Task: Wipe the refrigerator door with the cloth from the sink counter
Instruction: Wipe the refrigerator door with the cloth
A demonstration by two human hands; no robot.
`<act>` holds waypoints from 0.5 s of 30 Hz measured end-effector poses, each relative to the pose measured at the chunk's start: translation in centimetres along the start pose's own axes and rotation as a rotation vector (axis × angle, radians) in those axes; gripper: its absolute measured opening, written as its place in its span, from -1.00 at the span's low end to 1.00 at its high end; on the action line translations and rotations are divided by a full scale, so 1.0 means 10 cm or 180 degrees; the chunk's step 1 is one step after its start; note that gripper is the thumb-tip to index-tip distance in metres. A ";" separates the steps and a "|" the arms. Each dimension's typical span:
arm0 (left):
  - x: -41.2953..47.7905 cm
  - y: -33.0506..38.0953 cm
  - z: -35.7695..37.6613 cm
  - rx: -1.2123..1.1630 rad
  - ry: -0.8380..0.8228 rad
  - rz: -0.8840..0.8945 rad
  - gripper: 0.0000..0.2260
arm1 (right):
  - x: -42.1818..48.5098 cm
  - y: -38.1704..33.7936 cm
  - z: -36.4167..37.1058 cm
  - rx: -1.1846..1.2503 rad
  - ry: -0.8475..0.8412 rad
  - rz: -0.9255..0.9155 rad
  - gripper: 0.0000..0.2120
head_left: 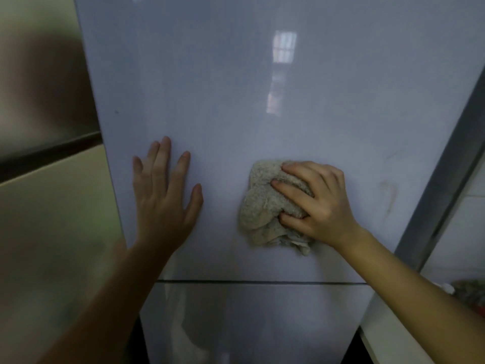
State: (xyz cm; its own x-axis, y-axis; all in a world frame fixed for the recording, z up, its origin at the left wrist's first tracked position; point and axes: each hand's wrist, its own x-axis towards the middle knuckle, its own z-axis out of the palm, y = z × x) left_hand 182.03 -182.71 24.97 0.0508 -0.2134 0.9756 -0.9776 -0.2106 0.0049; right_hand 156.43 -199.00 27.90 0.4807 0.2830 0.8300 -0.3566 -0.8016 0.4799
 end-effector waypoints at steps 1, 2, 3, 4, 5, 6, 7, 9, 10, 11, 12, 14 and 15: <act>0.04 0.01 -0.02 -0.0005 -0.0030 0.0077 -0.50 | 0.02 0.03 -0.03 -0.0015 0.0000 0.0025 -0.59; 0.09 0.01 -0.04 -0.0028 -0.0061 0.0145 -0.50 | 0.06 0.08 -0.06 -0.0036 0.0035 0.0104 -0.59; 0.14 0.02 -0.06 -0.0066 -0.0085 0.0188 -0.50 | 0.10 0.13 -0.10 -0.0063 0.0085 0.0227 -0.59; 0.21 0.03 -0.07 -0.0106 -0.0094 0.0210 -0.50 | 0.15 0.18 -0.14 -0.0100 0.0134 0.0371 -0.60; 0.27 0.05 -0.08 -0.0133 -0.0089 0.0224 -0.51 | 0.19 0.23 -0.18 -0.0141 0.0178 0.0510 -0.60; 0.34 0.08 -0.07 -0.0150 -0.0081 0.0242 -0.51 | 0.22 0.26 -0.21 -0.0166 0.0207 0.0633 -0.59; 0.39 0.12 -0.05 -0.0170 -0.0071 0.0274 -0.51 | 0.22 0.27 -0.22 -0.0169 0.0217 0.0717 -0.58; 0.47 0.23 -0.02 -0.0230 -0.0041 0.0379 -0.51 | 0.14 0.25 -0.22 -0.0135 0.0138 0.0650 -0.58; 0.49 0.30 0.00 -0.0261 -0.0035 0.0433 -0.51 | 0.07 0.24 -0.22 -0.0120 0.0051 0.0496 -0.58; 0.51 0.36 0.02 -0.0279 -0.0039 0.0470 -0.51 | -0.01 0.24 -0.23 -0.0112 -0.0055 0.0318 -0.58; 0.52 0.42 0.03 -0.0283 -0.0053 0.0487 -0.51 | -0.07 0.27 -0.25 -0.0114 -0.0158 0.0186 -0.58; 0.54 0.53 0.07 -0.0251 -0.0078 0.0480 -0.50 | -0.14 0.39 -0.35 -0.0149 -0.0232 0.0160 -0.58; 0.54 0.58 0.09 -0.0206 -0.0090 0.0462 -0.50 | -0.15 0.48 -0.41 -0.0178 -0.0195 0.0235 -0.58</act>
State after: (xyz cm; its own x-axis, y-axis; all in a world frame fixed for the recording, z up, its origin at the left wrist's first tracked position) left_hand 176.86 -185.88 30.06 -0.0872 -0.2640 0.9606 -0.9861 -0.1139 -0.1208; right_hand 150.73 -201.12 30.10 0.4989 0.1901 0.8456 -0.4362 -0.7880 0.4345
